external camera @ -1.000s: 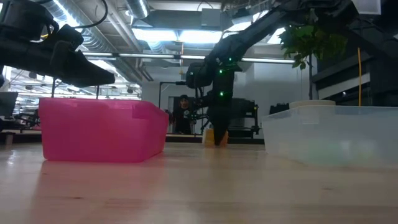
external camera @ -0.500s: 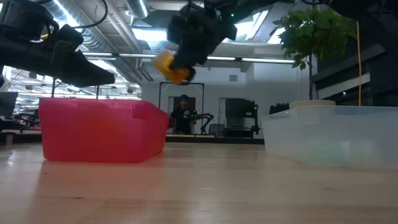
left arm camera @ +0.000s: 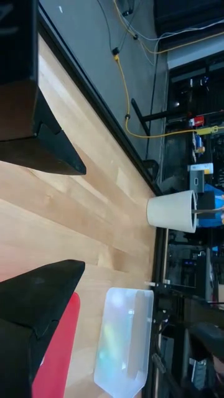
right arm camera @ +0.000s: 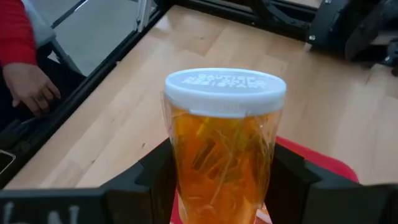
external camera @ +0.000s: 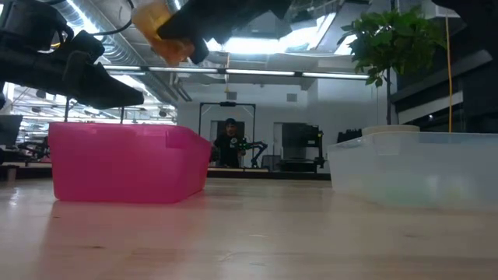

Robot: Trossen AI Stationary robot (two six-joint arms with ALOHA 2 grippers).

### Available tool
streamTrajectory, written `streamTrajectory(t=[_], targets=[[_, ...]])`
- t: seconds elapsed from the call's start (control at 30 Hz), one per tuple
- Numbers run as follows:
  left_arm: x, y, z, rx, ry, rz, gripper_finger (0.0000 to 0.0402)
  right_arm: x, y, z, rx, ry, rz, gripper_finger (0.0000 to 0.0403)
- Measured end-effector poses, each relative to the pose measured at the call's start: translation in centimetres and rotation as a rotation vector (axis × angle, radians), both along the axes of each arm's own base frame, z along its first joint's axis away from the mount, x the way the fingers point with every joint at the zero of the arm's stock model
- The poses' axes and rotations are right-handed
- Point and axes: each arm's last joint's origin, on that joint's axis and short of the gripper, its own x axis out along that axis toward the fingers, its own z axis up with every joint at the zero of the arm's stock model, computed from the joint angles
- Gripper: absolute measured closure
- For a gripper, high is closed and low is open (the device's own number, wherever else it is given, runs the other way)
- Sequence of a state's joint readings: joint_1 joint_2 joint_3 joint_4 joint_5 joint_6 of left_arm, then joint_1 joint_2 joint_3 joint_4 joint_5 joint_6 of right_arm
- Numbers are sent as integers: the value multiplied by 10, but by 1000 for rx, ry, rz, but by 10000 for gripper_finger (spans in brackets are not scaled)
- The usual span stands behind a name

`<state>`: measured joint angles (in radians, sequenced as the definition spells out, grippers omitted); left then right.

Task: Pick and place medicine bottles into bin by pill shape (circle, oval)
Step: Put the large orange pill bottle into the red bin, then return to Home Position

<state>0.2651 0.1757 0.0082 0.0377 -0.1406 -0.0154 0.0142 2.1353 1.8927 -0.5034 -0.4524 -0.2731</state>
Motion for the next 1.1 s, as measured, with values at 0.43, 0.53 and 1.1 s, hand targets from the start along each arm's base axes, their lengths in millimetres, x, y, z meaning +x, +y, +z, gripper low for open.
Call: streamTrajectory(t=[0.43, 0.53, 1.1], targets=[[0, 0, 0, 0, 0, 0, 172, 0, 6, 0, 43, 33, -49, 206], [0, 0, 0, 0, 0, 0, 172, 0, 6, 0, 43, 32, -48, 175], [0, 0, 0, 0, 0, 0, 172, 0, -4, 0, 80, 65, -104, 103]])
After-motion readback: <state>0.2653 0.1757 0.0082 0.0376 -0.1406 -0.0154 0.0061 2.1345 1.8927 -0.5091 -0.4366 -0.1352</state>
